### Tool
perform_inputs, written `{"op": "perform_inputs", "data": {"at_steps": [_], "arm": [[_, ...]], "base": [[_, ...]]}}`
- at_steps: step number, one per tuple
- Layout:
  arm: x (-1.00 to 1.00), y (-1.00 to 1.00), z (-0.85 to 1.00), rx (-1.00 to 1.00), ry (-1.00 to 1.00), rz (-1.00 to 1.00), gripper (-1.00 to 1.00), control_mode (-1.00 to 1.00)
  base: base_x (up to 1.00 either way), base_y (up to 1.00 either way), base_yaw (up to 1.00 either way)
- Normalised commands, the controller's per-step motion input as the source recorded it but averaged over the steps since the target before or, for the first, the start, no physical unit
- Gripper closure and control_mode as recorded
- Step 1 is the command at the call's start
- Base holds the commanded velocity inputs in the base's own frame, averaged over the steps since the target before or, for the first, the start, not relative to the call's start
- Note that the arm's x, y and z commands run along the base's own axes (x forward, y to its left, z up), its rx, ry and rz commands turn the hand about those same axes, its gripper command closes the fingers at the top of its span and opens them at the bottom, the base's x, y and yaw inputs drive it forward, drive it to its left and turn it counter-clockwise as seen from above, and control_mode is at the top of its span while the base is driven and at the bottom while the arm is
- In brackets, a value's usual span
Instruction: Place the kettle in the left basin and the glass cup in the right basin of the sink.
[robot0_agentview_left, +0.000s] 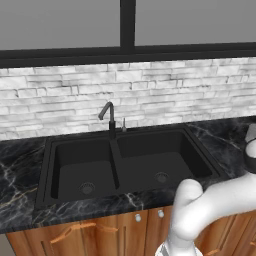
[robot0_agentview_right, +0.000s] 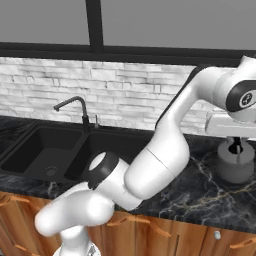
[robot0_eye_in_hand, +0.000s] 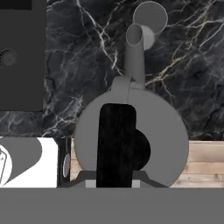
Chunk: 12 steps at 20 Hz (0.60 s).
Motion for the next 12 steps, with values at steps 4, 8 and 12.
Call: {"op": "perform_inputs", "data": {"at_steps": [4,8,12], "arm": [[0.00,0.63,-0.39,-0.22,-0.03,0.29,1.00,-1.00],[0.04,0.67,-0.30,-0.16,-0.03,0.22,1.00,-1.00],[0.14,0.68,-0.14,-0.09,-0.04,0.17,1.00,-1.00]], "base": [[0.00,0.00,0.00],[0.00,0.00,0.00],[0.00,0.00,0.00]]}}
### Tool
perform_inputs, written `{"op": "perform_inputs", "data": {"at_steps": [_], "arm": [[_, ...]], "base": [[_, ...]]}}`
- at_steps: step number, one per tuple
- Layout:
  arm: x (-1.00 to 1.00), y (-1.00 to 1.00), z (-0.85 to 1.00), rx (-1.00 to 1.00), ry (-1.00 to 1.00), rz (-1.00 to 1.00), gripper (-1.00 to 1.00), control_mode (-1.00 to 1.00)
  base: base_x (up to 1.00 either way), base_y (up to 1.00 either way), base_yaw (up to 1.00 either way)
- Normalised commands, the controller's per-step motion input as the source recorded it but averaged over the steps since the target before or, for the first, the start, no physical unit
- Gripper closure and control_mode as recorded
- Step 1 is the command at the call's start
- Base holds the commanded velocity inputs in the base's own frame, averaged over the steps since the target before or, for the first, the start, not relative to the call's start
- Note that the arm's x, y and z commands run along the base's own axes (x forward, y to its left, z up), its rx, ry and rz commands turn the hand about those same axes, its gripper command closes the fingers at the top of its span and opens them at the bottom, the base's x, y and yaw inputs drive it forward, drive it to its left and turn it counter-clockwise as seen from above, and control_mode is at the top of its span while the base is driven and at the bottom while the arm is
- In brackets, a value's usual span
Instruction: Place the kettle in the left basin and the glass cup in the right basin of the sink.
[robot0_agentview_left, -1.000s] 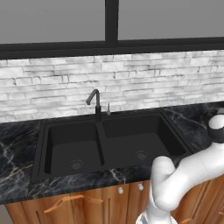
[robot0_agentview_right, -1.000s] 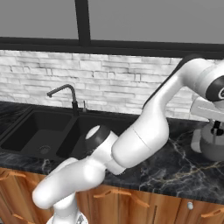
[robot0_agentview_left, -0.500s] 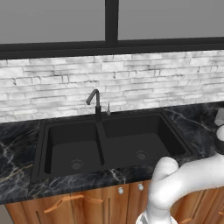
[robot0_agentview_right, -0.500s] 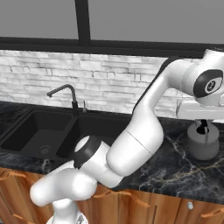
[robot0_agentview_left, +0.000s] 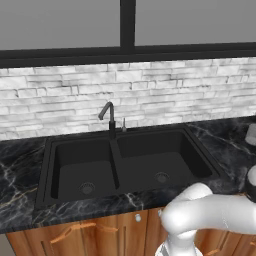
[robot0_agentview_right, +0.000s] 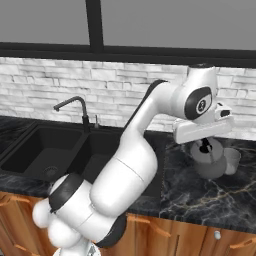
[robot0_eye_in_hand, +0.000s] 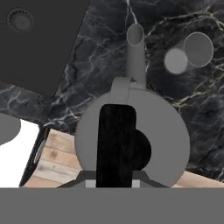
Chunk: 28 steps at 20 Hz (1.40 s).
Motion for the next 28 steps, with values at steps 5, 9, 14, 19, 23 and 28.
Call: {"op": "perform_inputs", "data": {"at_steps": [5,9,14,19,23,28], "arm": [[0.14,0.67,-0.01,-0.07,0.01,0.15,1.00,-1.00],[0.08,0.60,0.04,-0.04,0.09,0.17,1.00,-1.00],[0.06,0.51,0.11,0.00,0.20,0.17,1.00,-1.00],[0.06,0.49,0.11,0.00,0.18,0.15,1.00,-1.00],[0.06,0.37,0.14,0.00,0.14,0.17,1.00,-1.00],[0.05,0.36,0.13,0.01,0.14,0.17,1.00,-1.00]], "base": [[0.00,0.00,0.00],[0.00,0.00,0.00],[0.00,0.00,0.00],[0.00,0.00,0.00],[0.00,0.00,0.00],[0.00,0.00,0.00]]}}
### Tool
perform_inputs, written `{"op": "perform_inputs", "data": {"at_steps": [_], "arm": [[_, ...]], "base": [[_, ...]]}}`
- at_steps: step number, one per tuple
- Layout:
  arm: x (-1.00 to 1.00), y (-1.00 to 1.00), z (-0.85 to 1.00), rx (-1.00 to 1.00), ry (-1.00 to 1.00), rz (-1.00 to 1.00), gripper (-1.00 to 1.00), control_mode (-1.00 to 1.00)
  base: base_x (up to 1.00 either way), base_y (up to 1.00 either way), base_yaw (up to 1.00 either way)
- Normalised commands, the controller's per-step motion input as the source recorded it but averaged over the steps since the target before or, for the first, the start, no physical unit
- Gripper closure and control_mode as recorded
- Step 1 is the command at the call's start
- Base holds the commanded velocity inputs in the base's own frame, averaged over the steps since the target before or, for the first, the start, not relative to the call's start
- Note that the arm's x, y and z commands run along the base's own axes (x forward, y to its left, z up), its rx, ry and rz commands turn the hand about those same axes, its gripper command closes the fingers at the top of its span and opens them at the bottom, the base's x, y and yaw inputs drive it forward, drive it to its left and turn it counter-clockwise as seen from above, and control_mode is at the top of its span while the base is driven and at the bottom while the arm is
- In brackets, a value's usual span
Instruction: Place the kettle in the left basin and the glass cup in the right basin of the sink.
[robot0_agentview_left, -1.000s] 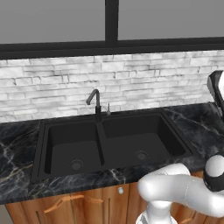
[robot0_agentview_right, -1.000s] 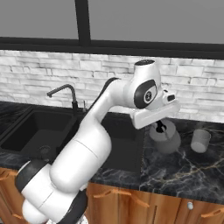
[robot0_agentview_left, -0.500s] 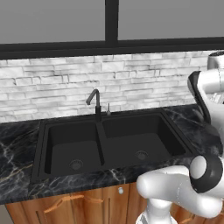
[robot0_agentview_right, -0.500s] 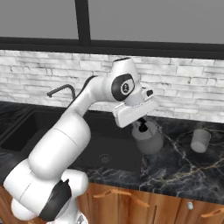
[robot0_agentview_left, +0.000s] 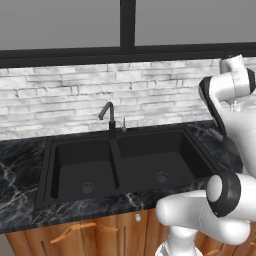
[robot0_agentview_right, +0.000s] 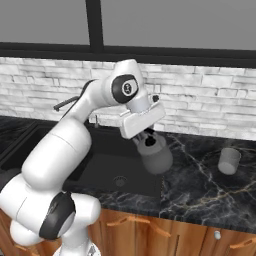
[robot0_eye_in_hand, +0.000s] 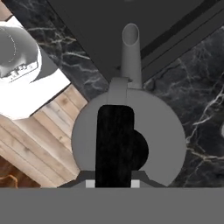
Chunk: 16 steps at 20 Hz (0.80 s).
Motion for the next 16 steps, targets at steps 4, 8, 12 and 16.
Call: {"op": "perform_inputs", "data": {"at_steps": [4,8,12,16], "arm": [[0.01,0.40,0.05,0.02,0.08,0.16,1.00,-1.00],[0.01,0.32,0.00,0.12,0.03,0.17,1.00,-1.00],[0.00,0.30,0.00,0.18,0.00,0.17,1.00,-1.00],[0.03,0.28,0.00,0.19,-0.05,0.15,1.00,-1.00]], "base": [[0.00,0.00,0.00],[0.00,0.00,0.00],[0.00,0.00,0.00],[0.00,0.00,0.00]]}}
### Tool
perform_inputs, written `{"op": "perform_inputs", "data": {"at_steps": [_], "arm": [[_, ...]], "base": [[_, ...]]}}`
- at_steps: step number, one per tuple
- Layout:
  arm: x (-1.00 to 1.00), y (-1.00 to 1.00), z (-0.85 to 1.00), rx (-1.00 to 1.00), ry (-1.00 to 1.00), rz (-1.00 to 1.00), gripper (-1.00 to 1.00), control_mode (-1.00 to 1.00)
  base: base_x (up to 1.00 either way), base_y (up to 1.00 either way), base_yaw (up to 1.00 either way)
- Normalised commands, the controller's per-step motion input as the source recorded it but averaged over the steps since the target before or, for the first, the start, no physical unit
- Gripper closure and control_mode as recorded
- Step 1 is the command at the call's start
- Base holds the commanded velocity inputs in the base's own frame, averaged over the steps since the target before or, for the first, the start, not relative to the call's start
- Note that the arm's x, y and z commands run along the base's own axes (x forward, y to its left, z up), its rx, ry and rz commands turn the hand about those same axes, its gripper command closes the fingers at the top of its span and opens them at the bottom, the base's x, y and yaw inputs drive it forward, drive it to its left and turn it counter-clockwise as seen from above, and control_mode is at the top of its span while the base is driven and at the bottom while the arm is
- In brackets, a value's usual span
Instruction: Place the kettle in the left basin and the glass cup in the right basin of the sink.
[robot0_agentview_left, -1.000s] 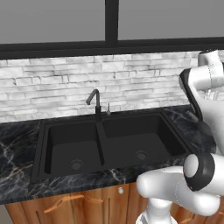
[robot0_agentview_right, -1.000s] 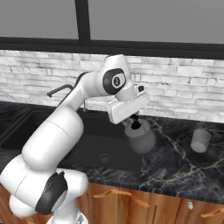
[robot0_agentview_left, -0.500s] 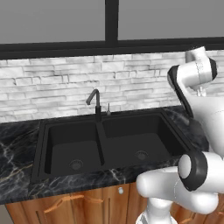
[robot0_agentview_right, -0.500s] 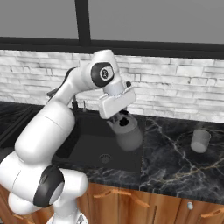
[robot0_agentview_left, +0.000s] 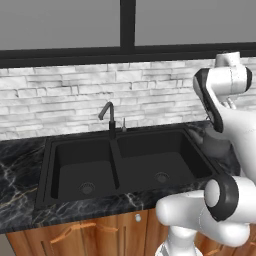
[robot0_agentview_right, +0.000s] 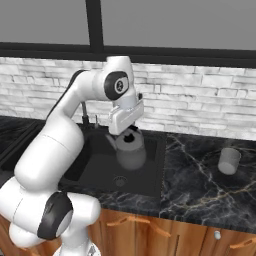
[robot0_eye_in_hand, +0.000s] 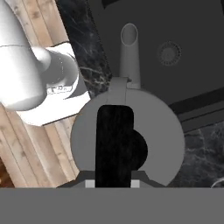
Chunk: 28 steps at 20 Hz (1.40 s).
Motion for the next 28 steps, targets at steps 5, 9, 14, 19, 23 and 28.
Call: {"op": "perform_inputs", "data": {"at_steps": [5,9,14,19,23,28], "arm": [[0.03,0.41,0.00,0.08,-0.10,0.10,1.00,-1.00],[0.00,0.47,0.00,0.02,-0.09,0.08,1.00,-1.00],[0.00,0.55,0.00,0.00,-0.09,0.06,1.00,-1.00],[0.00,0.56,0.00,0.00,-0.03,0.06,1.00,-1.00],[-0.01,0.57,0.00,0.00,0.00,0.06,1.00,-1.00],[-0.01,0.58,0.00,0.00,0.00,0.07,1.00,-1.00]], "base": [[0.00,0.00,0.00],[0.00,0.00,0.00],[0.00,0.00,0.00],[0.00,0.00,0.00],[0.00,0.00,0.00],[0.00,0.00,0.00]]}}
